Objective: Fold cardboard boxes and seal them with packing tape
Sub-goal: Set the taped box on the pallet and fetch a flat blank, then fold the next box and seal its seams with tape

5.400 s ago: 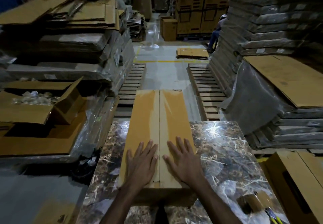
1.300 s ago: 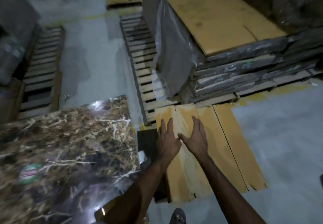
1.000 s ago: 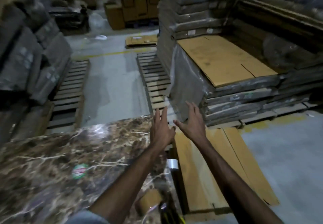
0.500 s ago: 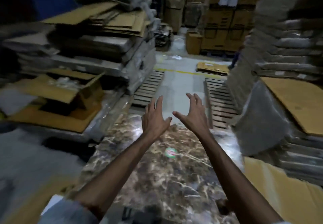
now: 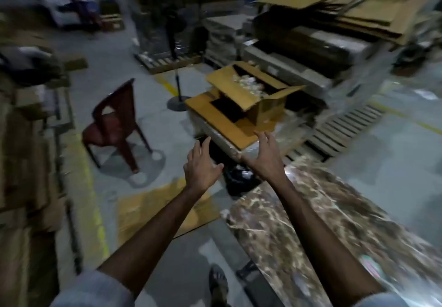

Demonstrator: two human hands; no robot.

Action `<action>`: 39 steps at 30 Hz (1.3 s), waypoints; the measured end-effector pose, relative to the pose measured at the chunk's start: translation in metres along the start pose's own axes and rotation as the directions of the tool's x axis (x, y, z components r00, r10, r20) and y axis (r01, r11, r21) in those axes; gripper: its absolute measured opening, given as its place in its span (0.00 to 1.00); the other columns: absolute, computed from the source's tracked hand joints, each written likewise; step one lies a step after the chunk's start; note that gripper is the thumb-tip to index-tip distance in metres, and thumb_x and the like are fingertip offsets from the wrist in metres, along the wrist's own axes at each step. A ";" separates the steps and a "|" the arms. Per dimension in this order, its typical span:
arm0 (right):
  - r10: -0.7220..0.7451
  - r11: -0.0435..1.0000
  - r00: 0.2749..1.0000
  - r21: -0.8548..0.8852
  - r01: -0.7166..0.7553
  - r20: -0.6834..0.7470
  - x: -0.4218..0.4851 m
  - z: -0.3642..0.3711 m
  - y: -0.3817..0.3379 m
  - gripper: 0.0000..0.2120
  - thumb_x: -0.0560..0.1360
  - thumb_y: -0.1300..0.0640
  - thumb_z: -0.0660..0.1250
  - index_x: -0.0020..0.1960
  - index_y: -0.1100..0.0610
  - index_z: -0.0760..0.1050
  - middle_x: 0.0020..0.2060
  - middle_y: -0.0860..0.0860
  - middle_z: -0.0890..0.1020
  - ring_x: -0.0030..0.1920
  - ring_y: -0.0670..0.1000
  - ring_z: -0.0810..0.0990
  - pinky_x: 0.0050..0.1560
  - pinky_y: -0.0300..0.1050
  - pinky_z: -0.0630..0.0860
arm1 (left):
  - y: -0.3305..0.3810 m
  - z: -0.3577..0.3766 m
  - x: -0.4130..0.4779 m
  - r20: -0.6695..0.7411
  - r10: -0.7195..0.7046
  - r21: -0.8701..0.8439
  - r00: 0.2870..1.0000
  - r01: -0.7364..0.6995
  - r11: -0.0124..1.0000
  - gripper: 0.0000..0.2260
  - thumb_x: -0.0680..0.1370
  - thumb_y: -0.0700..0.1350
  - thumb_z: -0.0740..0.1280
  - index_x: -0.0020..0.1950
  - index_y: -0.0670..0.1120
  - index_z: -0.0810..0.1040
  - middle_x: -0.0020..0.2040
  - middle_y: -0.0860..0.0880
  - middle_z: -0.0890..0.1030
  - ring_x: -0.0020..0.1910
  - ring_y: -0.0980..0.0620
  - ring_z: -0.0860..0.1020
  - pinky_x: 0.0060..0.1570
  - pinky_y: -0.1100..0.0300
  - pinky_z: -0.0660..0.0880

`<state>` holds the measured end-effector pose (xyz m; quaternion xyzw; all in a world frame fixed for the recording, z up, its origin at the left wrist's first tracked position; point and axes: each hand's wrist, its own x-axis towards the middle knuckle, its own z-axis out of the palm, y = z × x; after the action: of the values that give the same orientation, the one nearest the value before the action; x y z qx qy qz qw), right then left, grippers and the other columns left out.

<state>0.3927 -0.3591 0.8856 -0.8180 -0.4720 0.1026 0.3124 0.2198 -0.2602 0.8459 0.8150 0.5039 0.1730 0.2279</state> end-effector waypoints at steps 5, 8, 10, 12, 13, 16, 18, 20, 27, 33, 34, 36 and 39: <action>-0.110 0.993 0.976 0.064 0.100 0.186 0.075 0.112 -0.054 0.43 0.74 0.38 0.75 0.81 0.50 0.58 0.81 0.53 0.55 0.77 0.62 0.62 0.69 0.63 0.71 | -0.108 -0.025 0.051 -0.061 -0.207 0.050 0.976 0.210 0.976 0.39 0.77 0.56 0.73 0.83 0.55 0.55 0.82 0.46 0.59 0.78 0.39 0.62 0.68 0.37 0.70; -0.086 0.995 0.957 0.068 0.070 0.279 0.115 0.174 -0.076 0.44 0.73 0.38 0.75 0.81 0.50 0.59 0.81 0.53 0.56 0.78 0.61 0.62 0.71 0.61 0.69 | -0.162 -0.036 0.076 -0.066 -0.339 0.071 0.939 0.343 0.937 0.38 0.77 0.58 0.72 0.83 0.54 0.57 0.82 0.45 0.60 0.78 0.38 0.62 0.68 0.36 0.70; -0.081 0.995 0.932 0.089 0.052 0.355 0.138 0.213 -0.086 0.44 0.73 0.38 0.75 0.81 0.50 0.60 0.81 0.54 0.57 0.78 0.61 0.62 0.72 0.59 0.68 | -0.196 -0.036 0.093 -0.059 -0.359 0.073 0.931 0.363 0.929 0.40 0.76 0.58 0.73 0.82 0.55 0.57 0.82 0.45 0.61 0.78 0.37 0.62 0.68 0.36 0.70; -0.078 0.996 0.907 0.077 0.051 0.414 0.158 0.252 -0.093 0.43 0.73 0.40 0.76 0.80 0.52 0.61 0.80 0.55 0.59 0.77 0.62 0.63 0.71 0.58 0.68 | -0.227 -0.034 0.109 -0.049 -0.381 0.104 0.923 0.384 0.917 0.41 0.75 0.56 0.74 0.83 0.56 0.55 0.83 0.45 0.59 0.80 0.38 0.60 0.70 0.35 0.68; -0.073 0.997 0.893 0.063 0.051 0.445 0.164 0.271 -0.097 0.43 0.73 0.42 0.77 0.80 0.52 0.61 0.80 0.56 0.59 0.77 0.62 0.63 0.71 0.58 0.69 | -0.239 -0.032 0.113 -0.037 -0.420 0.143 0.907 0.421 0.896 0.42 0.76 0.55 0.74 0.84 0.56 0.55 0.83 0.45 0.57 0.80 0.39 0.59 0.71 0.35 0.67; -0.027 0.999 0.842 0.041 0.006 0.539 0.175 0.322 -0.104 0.42 0.72 0.43 0.77 0.79 0.54 0.63 0.78 0.56 0.62 0.75 0.62 0.66 0.71 0.57 0.70 | -0.274 -0.025 0.122 -0.030 -0.530 0.156 0.847 0.528 0.835 0.41 0.76 0.54 0.74 0.83 0.55 0.56 0.84 0.45 0.57 0.80 0.39 0.60 0.70 0.36 0.68; 0.026 0.999 0.807 0.016 -0.044 0.590 0.178 0.359 -0.099 0.42 0.71 0.42 0.78 0.78 0.55 0.64 0.77 0.56 0.64 0.73 0.62 0.69 0.70 0.60 0.71 | -0.300 -0.011 0.125 -0.008 -0.576 0.146 0.818 0.570 0.808 0.40 0.76 0.54 0.74 0.83 0.54 0.57 0.83 0.45 0.58 0.79 0.39 0.61 0.69 0.36 0.69; 0.066 0.996 0.772 0.010 -0.094 0.632 0.176 0.395 -0.087 0.42 0.71 0.43 0.79 0.77 0.56 0.66 0.76 0.57 0.67 0.72 0.61 0.71 0.69 0.57 0.71 | -0.325 0.009 0.121 0.035 -0.616 0.151 0.787 0.605 0.781 0.40 0.77 0.54 0.73 0.83 0.54 0.56 0.83 0.45 0.57 0.80 0.39 0.61 0.68 0.38 0.70; 0.302 0.949 0.635 -0.163 -0.269 0.711 0.158 0.540 -0.008 0.43 0.72 0.42 0.78 0.78 0.61 0.65 0.74 0.60 0.70 0.73 0.60 0.70 0.68 0.54 0.71 | -0.444 0.124 0.111 0.237 -0.723 0.187 0.649 0.700 0.690 0.39 0.79 0.53 0.70 0.84 0.55 0.52 0.84 0.44 0.53 0.81 0.38 0.56 0.72 0.37 0.64; 0.405 0.898 0.547 -0.206 -0.389 0.732 0.139 0.667 0.070 0.41 0.73 0.44 0.78 0.77 0.61 0.66 0.73 0.60 0.71 0.71 0.61 0.73 0.66 0.54 0.73 | -0.551 0.246 0.119 0.313 -0.727 0.206 0.611 0.703 0.680 0.40 0.79 0.51 0.72 0.85 0.54 0.50 0.84 0.43 0.53 0.81 0.36 0.55 0.72 0.35 0.64; 0.423 0.885 0.526 -0.212 -0.414 0.738 0.133 0.691 0.084 0.41 0.73 0.44 0.78 0.77 0.61 0.65 0.72 0.61 0.71 0.70 0.62 0.73 0.67 0.55 0.73 | -0.569 0.268 0.121 0.314 -0.726 0.211 0.612 0.701 0.682 0.40 0.79 0.51 0.72 0.84 0.54 0.51 0.84 0.43 0.54 0.81 0.36 0.56 0.71 0.35 0.64; 0.467 0.854 0.487 -0.233 -0.465 0.738 0.120 0.741 0.118 0.41 0.73 0.44 0.78 0.77 0.60 0.65 0.72 0.61 0.72 0.70 0.61 0.73 0.67 0.54 0.73 | -0.605 0.311 0.123 0.301 -0.726 0.217 0.619 0.697 0.684 0.39 0.80 0.52 0.71 0.84 0.53 0.52 0.83 0.43 0.56 0.80 0.36 0.58 0.70 0.36 0.66; 0.524 0.786 0.404 -0.243 -0.569 0.750 0.100 0.806 0.167 0.39 0.75 0.45 0.77 0.77 0.60 0.65 0.67 0.57 0.77 0.63 0.57 0.76 0.65 0.50 0.73 | -0.654 0.380 0.121 0.299 -0.723 0.220 0.623 0.692 0.688 0.35 0.81 0.54 0.67 0.83 0.52 0.54 0.82 0.43 0.58 0.78 0.38 0.59 0.69 0.37 0.66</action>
<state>0.1913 -0.0018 0.1654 -0.7860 -0.2626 0.5581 0.0423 -0.0187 0.0276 0.1778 0.5768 0.7388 -0.1051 0.3321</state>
